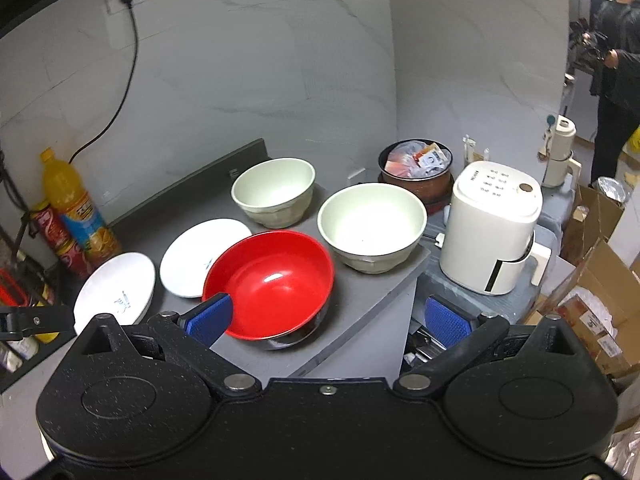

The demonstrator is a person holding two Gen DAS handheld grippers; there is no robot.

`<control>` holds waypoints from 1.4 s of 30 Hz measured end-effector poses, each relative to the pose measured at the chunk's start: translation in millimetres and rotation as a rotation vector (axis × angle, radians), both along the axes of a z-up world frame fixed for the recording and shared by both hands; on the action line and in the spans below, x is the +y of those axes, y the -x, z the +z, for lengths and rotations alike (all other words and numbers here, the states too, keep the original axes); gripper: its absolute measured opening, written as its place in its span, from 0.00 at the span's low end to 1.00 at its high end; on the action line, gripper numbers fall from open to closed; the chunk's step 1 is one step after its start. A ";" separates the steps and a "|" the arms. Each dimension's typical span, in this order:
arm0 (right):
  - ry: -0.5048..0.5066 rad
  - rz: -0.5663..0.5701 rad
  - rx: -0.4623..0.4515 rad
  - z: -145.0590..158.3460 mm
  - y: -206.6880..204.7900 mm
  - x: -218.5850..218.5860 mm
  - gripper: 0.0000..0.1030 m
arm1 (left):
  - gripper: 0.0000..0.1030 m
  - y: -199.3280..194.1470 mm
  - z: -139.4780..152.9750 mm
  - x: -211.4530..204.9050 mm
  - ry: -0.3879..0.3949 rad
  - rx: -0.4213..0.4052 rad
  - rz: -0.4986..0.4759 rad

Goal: Organize plates and bowls
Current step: 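Move the right gripper toward the large cream bowl beside the red bowl, then grasp the rim of the large cream bowl with the right gripper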

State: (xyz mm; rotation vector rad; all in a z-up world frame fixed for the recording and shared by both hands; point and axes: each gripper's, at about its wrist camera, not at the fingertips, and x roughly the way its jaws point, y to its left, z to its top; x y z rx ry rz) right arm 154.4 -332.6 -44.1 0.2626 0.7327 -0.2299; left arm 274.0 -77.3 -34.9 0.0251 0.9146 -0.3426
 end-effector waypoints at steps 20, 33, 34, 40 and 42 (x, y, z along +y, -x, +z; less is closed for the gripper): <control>-0.021 0.061 0.038 -27.1 -80.6 -56.9 1.00 | 0.89 -66.2 -17.7 -61.3 -0.034 0.024 0.077; -0.061 0.117 0.106 -57.7 -135.3 -96.9 1.00 | 0.87 -118.9 -38.3 -104.2 -0.031 0.076 0.134; -0.067 0.119 0.112 -60.2 -139.3 -100.3 1.00 | 0.87 -122.5 -39.1 -108.1 -0.030 0.077 0.136; -0.078 0.132 0.141 -74.4 -159.3 -120.7 0.96 | 0.83 -143.0 -44.4 -135.5 -0.027 0.073 0.128; -0.077 0.133 0.156 -80.3 -165.5 -128.0 0.91 | 0.82 -149.8 -48.2 -145.2 -0.026 0.076 0.129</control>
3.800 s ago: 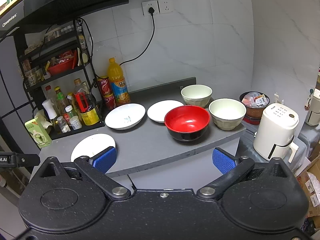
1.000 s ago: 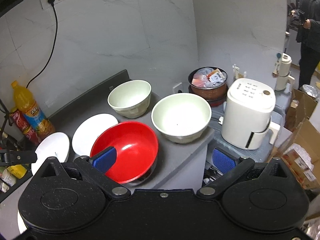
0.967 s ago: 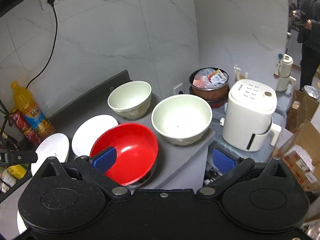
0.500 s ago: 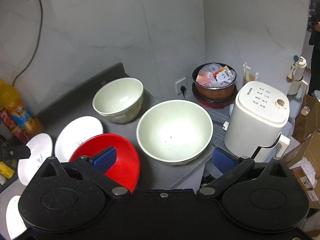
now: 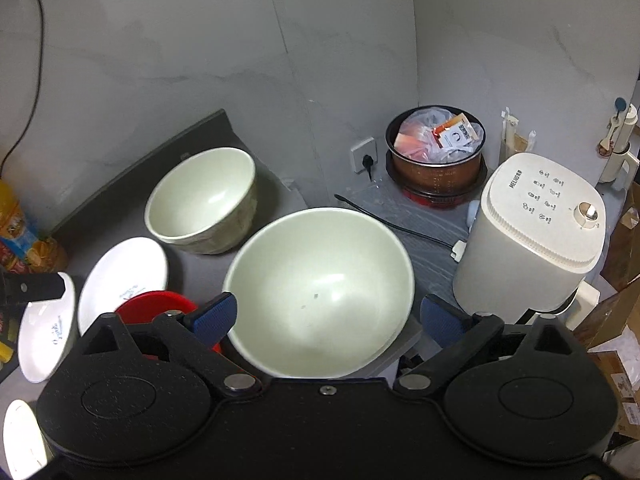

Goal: Organize plates and bowls
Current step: 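Grasp the rim of the large cream bowl with the right gripper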

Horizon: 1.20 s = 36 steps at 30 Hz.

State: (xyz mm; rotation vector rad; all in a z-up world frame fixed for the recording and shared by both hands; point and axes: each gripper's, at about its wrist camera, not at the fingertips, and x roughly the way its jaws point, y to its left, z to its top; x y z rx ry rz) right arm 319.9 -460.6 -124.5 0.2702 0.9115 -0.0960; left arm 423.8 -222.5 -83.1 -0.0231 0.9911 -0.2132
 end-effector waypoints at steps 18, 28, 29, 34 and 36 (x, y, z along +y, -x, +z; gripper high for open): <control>-0.075 0.035 0.184 -65.6 -36.5 -39.0 0.72 | 0.63 -60.4 -66.5 -100.1 0.011 0.160 -0.078; -0.161 0.031 0.252 -90.3 -47.6 -49.8 0.53 | 0.57 -83.0 -93.1 -130.8 -0.013 0.214 -0.119; -0.170 0.030 0.257 -92.8 -48.4 -51.0 0.45 | 0.53 -85.3 -96.8 -133.9 -0.018 0.223 -0.116; -0.211 0.020 0.257 -97.7 -51.8 -55.1 0.16 | 0.31 -90.7 -112.5 -146.4 -0.043 0.264 -0.120; -0.199 0.026 0.253 -95.9 -51.3 -53.3 0.12 | 0.19 -93.2 -118.7 -147.3 -0.038 0.293 -0.115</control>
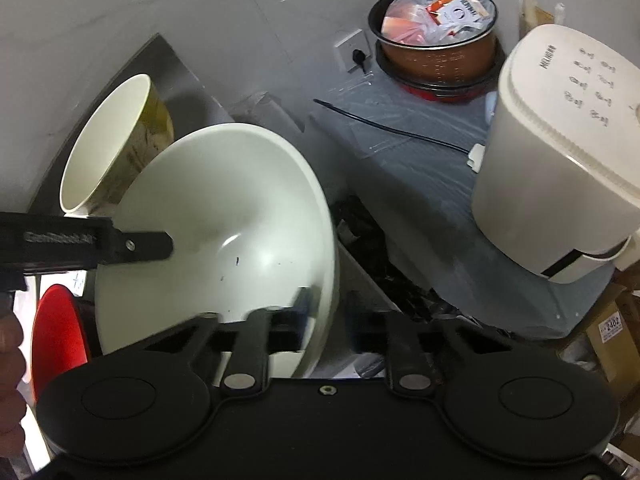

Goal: Organize plates and bowls
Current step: 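Grasp the rim of the large cream bowl with the right gripper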

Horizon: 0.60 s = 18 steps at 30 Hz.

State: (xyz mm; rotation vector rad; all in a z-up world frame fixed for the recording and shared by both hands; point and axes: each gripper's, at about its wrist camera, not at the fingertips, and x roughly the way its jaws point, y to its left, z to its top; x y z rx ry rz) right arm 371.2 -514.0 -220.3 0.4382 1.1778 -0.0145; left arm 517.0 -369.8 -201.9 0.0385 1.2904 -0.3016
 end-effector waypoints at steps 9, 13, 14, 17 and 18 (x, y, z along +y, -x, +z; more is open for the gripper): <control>0.011 -0.006 -0.051 18.5 7.7 -4.0 0.11 | 0.13 5.7 8.7 5.2 0.055 0.000 0.022; 0.014 0.009 -0.086 33.9 6.9 0.0 0.11 | 0.13 10.9 23.7 10.0 0.071 -0.023 0.036; 0.017 0.020 -0.099 38.7 6.1 2.1 0.11 | 0.13 12.6 27.2 13.0 0.075 -0.027 0.047; 0.018 0.051 -0.130 49.8 2.8 9.0 0.12 | 0.13 17.8 38.8 22.1 0.076 -0.056 0.076; 0.020 0.061 -0.139 53.2 1.5 11.9 0.12 | 0.13 18.6 42.0 24.1 0.074 -0.066 0.081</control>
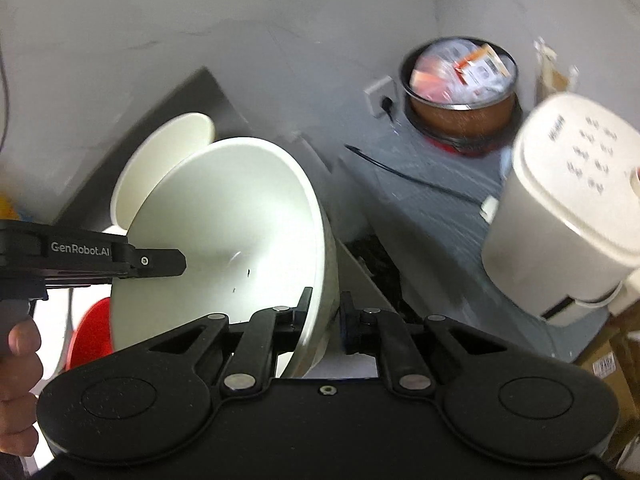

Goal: Organize plates and bowls
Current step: 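Grasp the rim of the large cream bowl with the right gripper, then lift the large cream bowl and lower it into the red bowl, then open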

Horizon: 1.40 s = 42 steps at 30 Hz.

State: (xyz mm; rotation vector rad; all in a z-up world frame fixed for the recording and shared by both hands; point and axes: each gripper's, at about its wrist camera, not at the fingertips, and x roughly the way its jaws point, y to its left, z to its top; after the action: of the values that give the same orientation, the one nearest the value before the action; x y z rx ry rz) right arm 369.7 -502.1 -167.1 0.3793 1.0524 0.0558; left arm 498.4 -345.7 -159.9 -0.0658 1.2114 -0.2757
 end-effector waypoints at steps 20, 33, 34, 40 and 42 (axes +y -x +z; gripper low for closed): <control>-0.038 0.190 -0.079 34.8 -7.3 60.4 0.12 | 0.10 48.7 55.2 88.9 0.070 -0.094 0.219; -0.019 0.302 -0.047 36.2 -1.4 103.3 0.15 | 0.10 73.5 55.8 140.8 0.077 -0.057 0.316; -0.015 0.309 -0.044 35.7 -2.4 105.7 0.15 | 0.10 75.2 54.5 142.8 0.077 -0.051 0.321; 0.030 0.355 -0.008 28.3 1.9 117.5 0.15 | 0.10 84.4 40.5 152.1 0.085 -0.009 0.345; 0.039 0.367 0.007 25.2 2.9 120.4 0.14 | 0.10 87.0 35.0 153.8 0.087 0.004 0.351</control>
State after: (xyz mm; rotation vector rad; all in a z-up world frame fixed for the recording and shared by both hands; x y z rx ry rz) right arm 366.8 -381.7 -141.9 0.1473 1.1180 0.3611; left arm 411.5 -191.9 -124.9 -0.3510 1.1688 -0.0213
